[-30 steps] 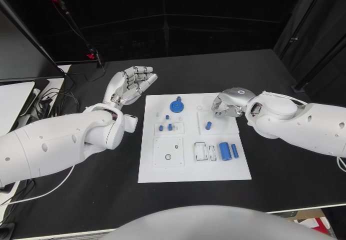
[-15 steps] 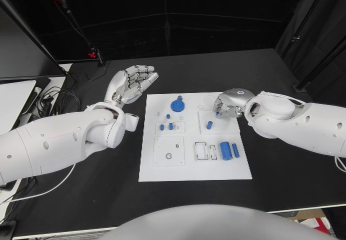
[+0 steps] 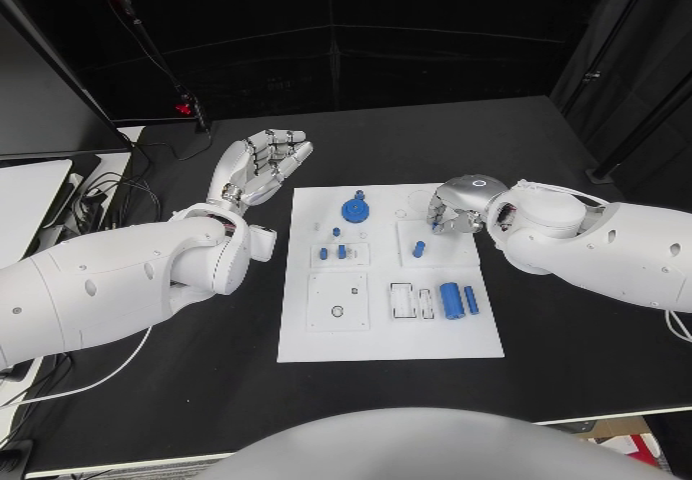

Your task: Assemble the parts on the task board

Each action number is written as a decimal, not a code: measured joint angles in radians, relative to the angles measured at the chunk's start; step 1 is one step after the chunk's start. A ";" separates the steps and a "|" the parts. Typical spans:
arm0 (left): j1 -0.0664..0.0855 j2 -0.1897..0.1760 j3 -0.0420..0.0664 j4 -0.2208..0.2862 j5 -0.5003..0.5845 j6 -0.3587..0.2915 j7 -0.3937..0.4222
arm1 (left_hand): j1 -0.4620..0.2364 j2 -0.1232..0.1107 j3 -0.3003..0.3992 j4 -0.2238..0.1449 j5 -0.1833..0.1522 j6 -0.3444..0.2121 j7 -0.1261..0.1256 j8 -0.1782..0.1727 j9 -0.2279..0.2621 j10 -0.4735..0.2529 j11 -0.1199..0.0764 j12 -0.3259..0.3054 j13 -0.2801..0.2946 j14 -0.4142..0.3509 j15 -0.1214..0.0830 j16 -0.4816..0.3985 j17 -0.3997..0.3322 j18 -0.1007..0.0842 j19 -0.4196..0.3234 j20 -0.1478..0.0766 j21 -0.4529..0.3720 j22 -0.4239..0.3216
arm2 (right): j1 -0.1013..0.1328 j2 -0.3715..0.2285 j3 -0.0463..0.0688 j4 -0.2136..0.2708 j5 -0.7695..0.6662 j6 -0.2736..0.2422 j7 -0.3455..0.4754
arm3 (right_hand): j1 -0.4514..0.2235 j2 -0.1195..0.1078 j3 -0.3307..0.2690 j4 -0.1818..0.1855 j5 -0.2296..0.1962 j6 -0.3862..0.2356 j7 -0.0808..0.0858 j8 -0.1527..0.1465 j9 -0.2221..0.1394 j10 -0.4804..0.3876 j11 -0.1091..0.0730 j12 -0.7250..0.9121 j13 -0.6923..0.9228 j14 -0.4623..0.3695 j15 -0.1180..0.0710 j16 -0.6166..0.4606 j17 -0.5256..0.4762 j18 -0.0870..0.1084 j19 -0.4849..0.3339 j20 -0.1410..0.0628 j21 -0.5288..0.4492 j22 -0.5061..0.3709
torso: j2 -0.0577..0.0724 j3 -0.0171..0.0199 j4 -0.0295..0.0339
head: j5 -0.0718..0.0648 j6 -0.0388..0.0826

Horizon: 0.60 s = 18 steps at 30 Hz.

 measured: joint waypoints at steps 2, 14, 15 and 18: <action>0.000 0.000 0.000 0.000 0.002 0.000 0.000 | 0.004 0.004 0.000 0.000 0.004 -0.002 -0.002 0.003 -0.001 0.000 0.000 0.000 0.000 0.000 0.000 0.000 -0.001 0.000 0.000 0.000 0.000 -0.001 | 0.001 0.002 0.000 0.001 -0.006 0.005 -0.006 | 0.000 0.000 0.002 -0.002 0.000 0.008 -0.003 0.001 0.000 0.012 -0.002 -0.004 0.000 0.002 -0.004 0.000 0.000 0.000 0.000 0.000 0.000 0.000 | 0.000 -0.0001 0.0000 | 0.000 -0.001; -0.002 -0.003 0.000 0.001 0.007 0.003 0.000 | 0.011 0.011 -0.005 0.000 0.010 -0.004 -0.004 0.009 -0.002 0.000 0.000 0.009 -0.001 0.000 0.000 0.004 -0.006 0.000 0.003 -0.003 0.000 -0.005 | 0.000 0.006 0.000 0.008 -0.045 0.006 -0.030 | 0.019 0.000 0.022 -0.003 -0.006 0.053 0.000 0.009 0.000 0.071 -0.006 -0.021 0.002 0.003 -0.010 0.000 0.000 -0.016 0.000 -0.007 0.015 0.000 | 0.000 0.0000 0.0000 | -0.002 -0.002; -0.002 -0.003 0.000 0.001 0.008 0.004 0.000 | 0.011 0.011 -0.005 0.000 0.012 -0.004 -0.004 0.009 -0.002 0.000 0.000 0.009 -0.002 0.000 0.000 0.004 -0.007 0.000 0.003 -0.003 0.000 -0.005 | 0.000 0.006 0.000 0.009 -0.048 0.003 -0.030 | 0.019 0.000 0.022 -0.003 -0.006 0.056 0.002 0.009 0.000 0.076 -0.008 -0.024 0.002 0.003 -0.010 0.000 0.000 -0.016 0.002 -0.009 0.015 0.000 | 0.000 0.0000 0.0000 | -0.002 -0.002; -0.002 -0.003 0.000 0.001 0.008 0.005 0.000 | 0.011 0.011 -0.005 0.000 0.012 -0.004 -0.004 0.014 -0.002 0.000 0.000 0.013 -0.002 0.000 0.000 0.008 -0.008 0.000 0.003 -0.003 0.000 -0.005 | -0.003 0.005 -0.001 0.010 -0.057 -0.011 -0.031 | 0.021 0.001 0.025 -0.005 -0.006 0.061 0.001 0.009 0.001 0.079 -0.005 -0.027 0.002 0.003 -0.010 0.000 0.000 -0.016 0.003 -0.011 0.020 0.000 | 0.000 0.0000 0.0000 | -0.002 -0.001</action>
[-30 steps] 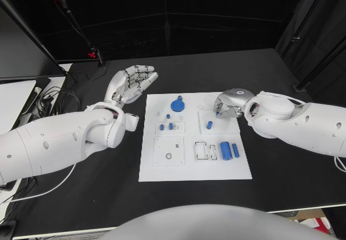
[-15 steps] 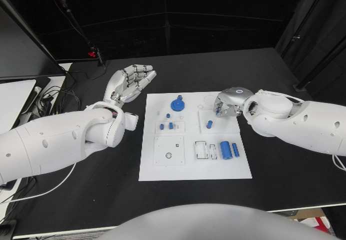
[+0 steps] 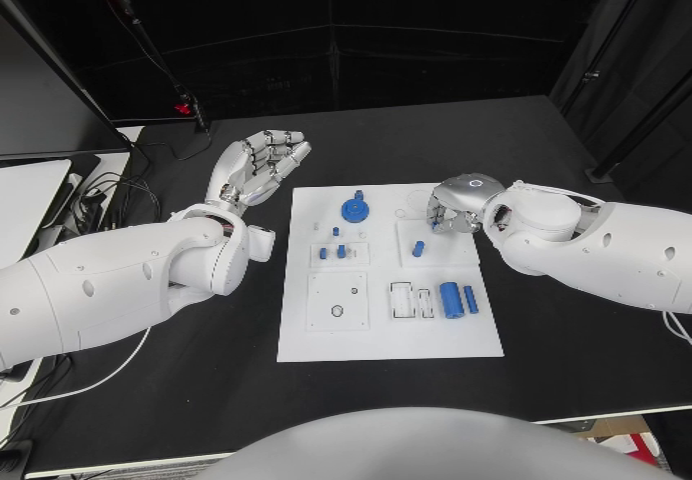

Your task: Assemble the parts on the task board

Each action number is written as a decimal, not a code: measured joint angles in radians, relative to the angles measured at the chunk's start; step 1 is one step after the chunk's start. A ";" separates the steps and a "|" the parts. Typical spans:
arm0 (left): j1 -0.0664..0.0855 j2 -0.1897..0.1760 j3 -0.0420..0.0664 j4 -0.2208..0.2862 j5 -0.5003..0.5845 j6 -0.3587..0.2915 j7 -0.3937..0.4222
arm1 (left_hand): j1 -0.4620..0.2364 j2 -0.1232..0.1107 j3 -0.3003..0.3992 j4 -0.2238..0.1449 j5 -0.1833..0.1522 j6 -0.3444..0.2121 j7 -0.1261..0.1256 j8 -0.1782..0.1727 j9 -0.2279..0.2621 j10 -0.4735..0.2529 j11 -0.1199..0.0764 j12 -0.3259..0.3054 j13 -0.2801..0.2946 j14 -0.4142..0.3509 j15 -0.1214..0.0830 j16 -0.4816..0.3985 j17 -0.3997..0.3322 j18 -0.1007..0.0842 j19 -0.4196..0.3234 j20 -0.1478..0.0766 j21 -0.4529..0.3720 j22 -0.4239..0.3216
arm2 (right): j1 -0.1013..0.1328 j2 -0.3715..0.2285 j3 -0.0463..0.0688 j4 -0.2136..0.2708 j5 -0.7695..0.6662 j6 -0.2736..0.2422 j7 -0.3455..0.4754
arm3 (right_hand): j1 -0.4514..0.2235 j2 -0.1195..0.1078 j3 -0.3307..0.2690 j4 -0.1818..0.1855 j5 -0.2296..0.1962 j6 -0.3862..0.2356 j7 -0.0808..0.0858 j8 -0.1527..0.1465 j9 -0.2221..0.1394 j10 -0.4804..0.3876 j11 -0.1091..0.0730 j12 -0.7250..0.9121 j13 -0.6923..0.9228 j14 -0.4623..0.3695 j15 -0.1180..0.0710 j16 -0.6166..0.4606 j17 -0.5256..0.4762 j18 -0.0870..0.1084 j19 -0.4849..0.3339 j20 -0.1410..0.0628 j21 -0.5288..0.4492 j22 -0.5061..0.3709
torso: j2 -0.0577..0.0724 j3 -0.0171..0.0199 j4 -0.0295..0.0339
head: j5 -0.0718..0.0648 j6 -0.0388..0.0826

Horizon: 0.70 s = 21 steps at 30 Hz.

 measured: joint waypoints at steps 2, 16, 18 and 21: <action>0.000 0.000 0.000 0.000 0.000 0.001 0.000 | 0.000 0.000 0.000 0.000 0.000 0.000 0.000 0.000 0.000 0.000 0.000 0.000 0.000 0.000 0.000 0.000 0.000 0.000 0.000 0.000 0.000 0.000 | -0.002 -0.001 -0.001 0.001 -0.006 -0.012 0.000 | 0.009 -0.004 0.005 0.002 0.000 0.000 0.000 0.000 0.001 0.004 -0.003 -0.003 0.000 0.000 0.000 0.000 0.000 0.000 0.000 0.000 0.000 0.000 | 0.000 0.0000 0.0000 | 0.000 0.000; 0.000 -0.001 0.000 0.000 0.002 0.004 0.000 | 0.004 0.004 -0.003 -0.003 0.006 0.000 0.000 0.005 -0.002 0.000 0.000 0.005 -0.001 -0.003 0.004 0.004 -0.004 0.000 0.000 0.000 0.000 -0.003 | -0.003 -0.051 -0.001 0.058 -0.028 -0.118 0.008 | 0.010 -0.005 0.011 0.004 0.000 0.009 0.001 -0.005 0.003 0.014 0.000 -0.015 -0.001 0.000 0.000 0.000 0.001 0.000 0.000 0.000 0.009 0.000 | 0.000 -0.0001 0.0009 | 0.007 -0.001; 0.000 -0.001 0.000 0.000 0.002 0.005 0.000 | 0.004 0.004 -0.003 -0.003 0.006 0.000 0.000 0.005 -0.002 0.000 0.000 0.005 -0.001 -0.003 0.003 0.004 -0.004 0.000 0.000 0.000 0.000 -0.003 | -0.002 -0.062 -0.001 0.072 -0.028 -0.131 0.011 | 0.012 -0.007 0.014 0.001 0.000 0.009 0.001 -0.006 0.002 0.018 -0.003 -0.020 -0.001 0.000 0.000 0.000 0.001 0.000 0.000 0.000 0.009 0.000 | 0.000 -0.0001 0.0009 | 0.006 -0.002; 0.000 0.000 0.000 -0.001 0.002 0.006 0.000 | 0.004 0.004 -0.003 -0.003 0.006 0.000 0.000 0.005 -0.002 0.000 0.000 0.005 -0.001 -0.003 0.003 0.004 -0.004 0.000 0.000 0.000 0.000 -0.003 | -0.002 -0.080 -0.001 0.095 -0.028 -0.151 0.016 | 0.012 -0.007 0.014 0.001 0.000 0.009 0.001 -0.008 0.001 0.019 -0.001 -0.020 -0.001 0.000 0.000 0.000 0.001 0.000 0.000 0.000 0.012 0.000 | 0.000 -0.0005 0.0009 | 0.005 -0.002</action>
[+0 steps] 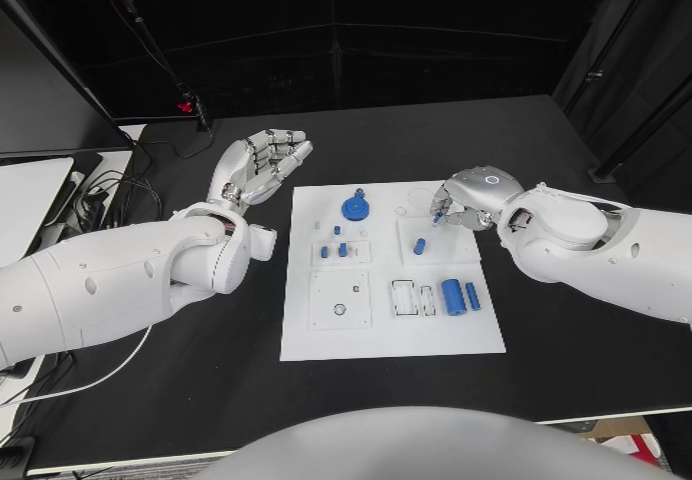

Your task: Assemble the parts on the task board

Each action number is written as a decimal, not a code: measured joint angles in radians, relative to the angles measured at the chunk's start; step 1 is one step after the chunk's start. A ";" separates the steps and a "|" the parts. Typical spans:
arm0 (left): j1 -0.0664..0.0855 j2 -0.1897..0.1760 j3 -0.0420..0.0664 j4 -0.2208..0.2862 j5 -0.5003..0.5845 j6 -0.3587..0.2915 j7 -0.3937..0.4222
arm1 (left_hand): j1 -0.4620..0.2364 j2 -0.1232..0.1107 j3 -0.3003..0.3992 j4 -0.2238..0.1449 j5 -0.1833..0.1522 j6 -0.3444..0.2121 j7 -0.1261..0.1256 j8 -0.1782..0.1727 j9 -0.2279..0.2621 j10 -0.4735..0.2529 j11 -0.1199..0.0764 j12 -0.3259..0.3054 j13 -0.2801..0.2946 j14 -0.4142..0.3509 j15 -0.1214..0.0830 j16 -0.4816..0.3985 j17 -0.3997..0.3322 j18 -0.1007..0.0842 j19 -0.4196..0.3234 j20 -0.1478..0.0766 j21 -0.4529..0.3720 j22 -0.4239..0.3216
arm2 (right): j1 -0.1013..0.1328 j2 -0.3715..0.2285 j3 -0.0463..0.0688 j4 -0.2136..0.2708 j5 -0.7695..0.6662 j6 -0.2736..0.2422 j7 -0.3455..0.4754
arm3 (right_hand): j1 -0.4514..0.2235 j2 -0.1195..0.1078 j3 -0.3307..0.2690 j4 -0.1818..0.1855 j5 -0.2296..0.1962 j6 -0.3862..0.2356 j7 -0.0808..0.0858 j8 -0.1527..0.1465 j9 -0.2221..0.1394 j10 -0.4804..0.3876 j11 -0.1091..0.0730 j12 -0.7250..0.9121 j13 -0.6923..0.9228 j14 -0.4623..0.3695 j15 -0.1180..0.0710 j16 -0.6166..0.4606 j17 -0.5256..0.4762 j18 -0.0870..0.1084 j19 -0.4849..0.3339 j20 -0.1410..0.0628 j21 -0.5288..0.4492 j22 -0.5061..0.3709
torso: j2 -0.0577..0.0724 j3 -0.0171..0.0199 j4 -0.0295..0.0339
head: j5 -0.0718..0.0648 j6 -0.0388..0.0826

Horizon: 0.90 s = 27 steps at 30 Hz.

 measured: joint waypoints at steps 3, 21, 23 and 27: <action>0.000 0.000 0.000 0.000 0.000 0.001 0.000 | 0.004 0.004 -0.003 0.003 0.000 0.000 0.000 0.000 0.000 0.000 0.000 0.000 0.000 0.000 0.000 0.000 -0.001 0.000 0.004 0.004 0.000 -0.001 | 0.000 -0.019 0.001 0.027 0.004 -0.019 0.007 | 0.000 0.000 0.003 0.002 -0.002 0.000 0.000 0.000 -0.001 0.002 0.002 -0.004 0.000 0.000 0.000 0.000 0.000 0.000 0.000 0.000 0.003 0.000 | 0.000 0.0000 0.0000 | 0.000 0.000; -0.001 0.005 0.000 -0.005 0.001 0.003 0.000 | 0.004 0.004 -0.003 0.003 0.005 0.000 0.000 0.000 -0.001 0.000 0.000 0.005 -0.001 -0.003 -0.003 0.007 -0.003 0.000 0.004 0.004 0.000 -0.001 | 0.006 -0.019 0.002 0.139 0.065 -0.126 0.095 | 0.007 0.001 0.014 -0.001 -0.001 0.008 0.001 -0.005 -0.004 0.012 -0.002 -0.019 0.000 0.000 0.000 0.000 0.000 0.000 0.000 0.000 0.008 0.000 | 0.000 0.0006 0.0007 | 0.021 -0.006; -0.001 0.005 0.000 -0.005 0.001 0.003 0.000 | 0.004 0.004 -0.003 0.003 0.005 0.000 0.000 0.000 -0.001 0.000 0.000 0.005 -0.001 -0.003 -0.003 0.007 -0.003 0.000 0.004 0.004 0.000 -0.001 | 0.006 -0.009 0.002 0.147 0.071 -0.129 0.104 | 0.008 0.003 0.014 -0.001 -0.001 0.008 0.001 -0.005 -0.004 0.012 -0.002 -0.019 0.000 0.000 0.000 0.000 0.000 0.000 0.000 0.000 0.008 0.000 | 0.000 0.0007 0.0007 | 0.025 -0.007; -0.001 0.005 0.000 -0.006 0.001 0.004 0.000 | 0.004 0.004 -0.003 0.003 0.005 0.000 0.000 0.000 -0.001 0.000 0.000 0.005 -0.001 -0.003 -0.003 0.007 -0.003 0.000 0.004 0.004 0.000 -0.001 | 0.006 0.010 0.002 0.163 0.080 -0.128 0.116 | 0.015 -0.002 0.019 0.001 -0.001 0.008 0.001 -0.005 -0.004 0.016 0.001 -0.023 0.000 0.000 0.000 0.000 0.000 0.000 0.000 0.000 0.008 0.000 | 0.000 0.0007 0.0007 | 0.031 -0.010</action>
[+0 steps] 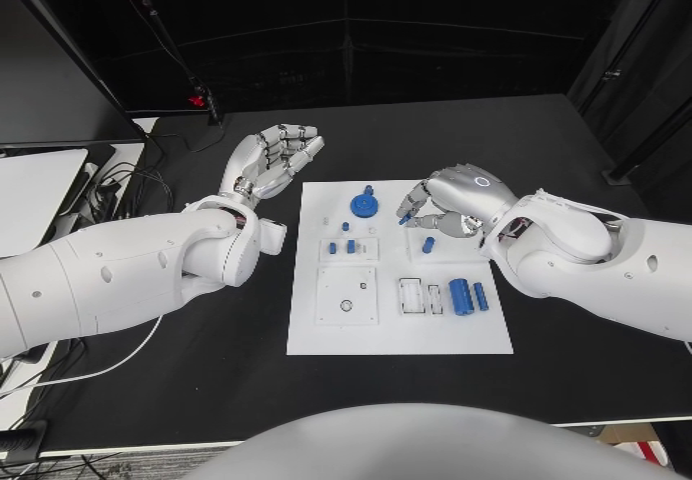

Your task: Assemble the parts on the task board

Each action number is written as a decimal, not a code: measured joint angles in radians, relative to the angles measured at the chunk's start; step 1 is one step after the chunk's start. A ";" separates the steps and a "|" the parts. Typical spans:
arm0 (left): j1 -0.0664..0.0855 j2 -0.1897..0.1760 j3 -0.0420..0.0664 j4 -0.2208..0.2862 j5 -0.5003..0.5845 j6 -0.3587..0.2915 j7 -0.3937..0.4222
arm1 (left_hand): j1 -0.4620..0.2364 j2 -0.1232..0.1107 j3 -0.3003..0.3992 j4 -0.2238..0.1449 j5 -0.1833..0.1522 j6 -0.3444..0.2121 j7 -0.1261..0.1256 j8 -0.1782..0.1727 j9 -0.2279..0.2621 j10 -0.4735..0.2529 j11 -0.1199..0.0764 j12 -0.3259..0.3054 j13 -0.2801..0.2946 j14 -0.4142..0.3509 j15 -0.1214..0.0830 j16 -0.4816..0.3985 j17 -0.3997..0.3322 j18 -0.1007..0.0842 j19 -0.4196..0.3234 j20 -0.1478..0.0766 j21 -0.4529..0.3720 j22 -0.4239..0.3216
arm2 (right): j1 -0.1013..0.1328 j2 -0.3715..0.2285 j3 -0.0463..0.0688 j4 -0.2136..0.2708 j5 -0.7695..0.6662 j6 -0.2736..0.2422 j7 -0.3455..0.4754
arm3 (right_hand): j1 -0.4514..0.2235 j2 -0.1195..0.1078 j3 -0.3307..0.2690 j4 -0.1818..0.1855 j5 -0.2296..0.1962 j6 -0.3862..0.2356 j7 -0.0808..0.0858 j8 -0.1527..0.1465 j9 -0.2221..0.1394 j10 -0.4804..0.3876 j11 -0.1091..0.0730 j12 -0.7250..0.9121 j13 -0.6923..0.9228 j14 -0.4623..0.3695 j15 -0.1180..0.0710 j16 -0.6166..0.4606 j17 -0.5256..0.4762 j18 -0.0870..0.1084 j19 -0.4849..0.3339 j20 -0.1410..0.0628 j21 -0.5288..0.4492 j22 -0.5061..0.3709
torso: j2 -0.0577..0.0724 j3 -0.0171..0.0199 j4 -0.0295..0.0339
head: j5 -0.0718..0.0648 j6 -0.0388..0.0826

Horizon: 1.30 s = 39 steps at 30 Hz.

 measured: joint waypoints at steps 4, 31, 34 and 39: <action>0.000 0.000 0.000 0.000 0.000 0.000 0.000 | 0.000 0.000 0.000 0.000 0.000 0.000 0.000 0.000 0.000 0.000 0.000 0.000 0.000 0.000 0.000 0.000 0.000 0.000 0.000 0.000 0.000 0.000 | 0.000 0.020 0.000 0.013 0.007 0.014 0.005 | 0.001 -0.002 0.004 0.000 0.000 0.001 0.001 0.000 0.000 0.000 0.000 -0.012 0.000 0.000 0.000 0.000 0.000 0.000 0.000 0.000 0.000 0.000 | 0.000 0.0000 0.0000 | 0.007 -0.005; -0.001 0.000 0.000 -0.003 0.001 0.000 0.000 | 0.004 0.004 0.000 0.000 0.004 0.000 0.000 0.006 -0.001 -0.004 -0.004 0.000 -0.001 0.000 0.000 0.000 -0.003 0.000 0.000 0.000 0.004 -0.001 | -0.047 0.139 -0.002 0.000 0.028 0.184 -0.027 | 0.004 -0.004 0.023 -0.001 -0.001 -0.001 0.006 -0.019 -0.006 0.000 0.000 -0.038 0.000 0.000 0.000 0.000 0.000 0.000 0.000 0.000 -0.015 0.000 | 0.000 -0.0007 -0.0007 | 0.030 -0.018; -0.001 0.001 0.000 -0.003 0.001 0.000 0.000 | 0.004 0.004 -0.001 -0.002 0.004 0.000 0.000 0.006 -0.001 -0.004 -0.004 0.002 -0.001 0.000 0.000 0.000 -0.003 0.000 0.000 0.000 0.004 -0.001 | -0.054 0.147 -0.002 -0.006 0.029 0.197 -0.032 | 0.004 -0.004 0.023 -0.001 -0.001 -0.001 0.006 -0.021 -0.006 -0.004 0.004 -0.040 0.000 0.000 0.000 0.000 0.000 0.000 0.000 0.000 -0.020 0.000 | 0.000 -0.0008 -0.0008 | 0.030 -0.018; -0.001 0.001 0.000 -0.003 0.001 0.000 0.000 | 0.004 0.004 -0.003 -0.003 0.004 0.000 0.000 0.006 -0.002 -0.004 -0.004 0.005 -0.001 0.000 0.000 0.000 -0.004 0.000 0.000 0.000 0.004 -0.001 | -0.065 0.158 -0.002 -0.014 0.029 0.217 -0.040 | 0.004 -0.004 0.026 -0.003 -0.001 -0.002 0.005 -0.024 -0.006 -0.004 0.004 -0.042 0.000 0.000 0.000 0.000 0.000 0.000 0.000 0.000 -0.020 0.000 | 0.000 -0.0009 -0.0015 | 0.030 -0.018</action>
